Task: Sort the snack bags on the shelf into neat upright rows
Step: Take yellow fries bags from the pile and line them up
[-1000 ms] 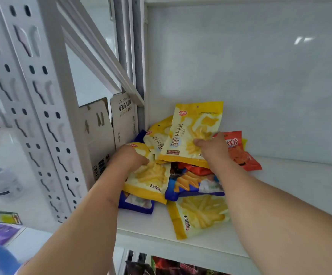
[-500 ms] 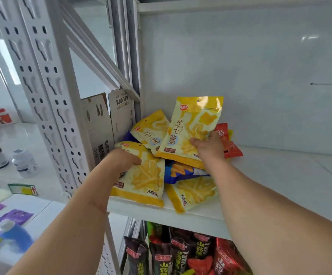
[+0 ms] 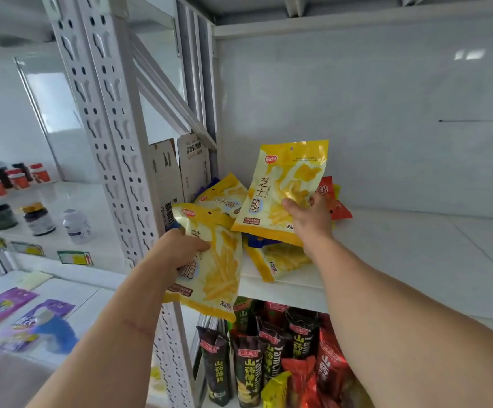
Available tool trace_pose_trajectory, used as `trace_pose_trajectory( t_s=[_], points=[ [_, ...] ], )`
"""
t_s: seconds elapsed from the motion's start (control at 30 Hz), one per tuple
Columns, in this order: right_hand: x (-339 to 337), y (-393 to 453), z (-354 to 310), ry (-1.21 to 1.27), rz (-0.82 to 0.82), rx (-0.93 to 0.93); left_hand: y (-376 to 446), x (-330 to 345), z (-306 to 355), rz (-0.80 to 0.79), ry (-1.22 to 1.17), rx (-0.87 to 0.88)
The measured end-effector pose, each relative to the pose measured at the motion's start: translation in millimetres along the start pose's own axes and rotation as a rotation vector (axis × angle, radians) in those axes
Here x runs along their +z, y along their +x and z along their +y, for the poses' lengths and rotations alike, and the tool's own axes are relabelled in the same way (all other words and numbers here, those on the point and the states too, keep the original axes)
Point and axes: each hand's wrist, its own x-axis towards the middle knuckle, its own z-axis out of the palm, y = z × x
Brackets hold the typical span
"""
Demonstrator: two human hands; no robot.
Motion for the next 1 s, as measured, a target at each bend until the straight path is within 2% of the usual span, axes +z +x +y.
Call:
trace_pose_trajectory(
  t_s=[0.3, 0.47, 0.73, 1.0],
  points=[
    [-10.2, -55.5, 0.6, 0.125, 0.056, 0.058, -39.2, -28.2, -21.1, -0.105, -0.174, 0.114],
    [-50.1, -80.3, 5.9, 0.1, 0.122, 0.062, -56.9, -16.4, -42.6, -0.226, -0.245, 0.15],
    [-169.4, -105.4, 16.4, 0.073, 0.272, 0.092, -90.5, 69.2, -65.2, -0.592, -0.36, 0.195],
    [-312.8, -90.8, 24.3, 0.082, 0.414, 0.133, -124.1, 204.3, -38.5, -0.737, -0.422, 0.208]
  ],
)
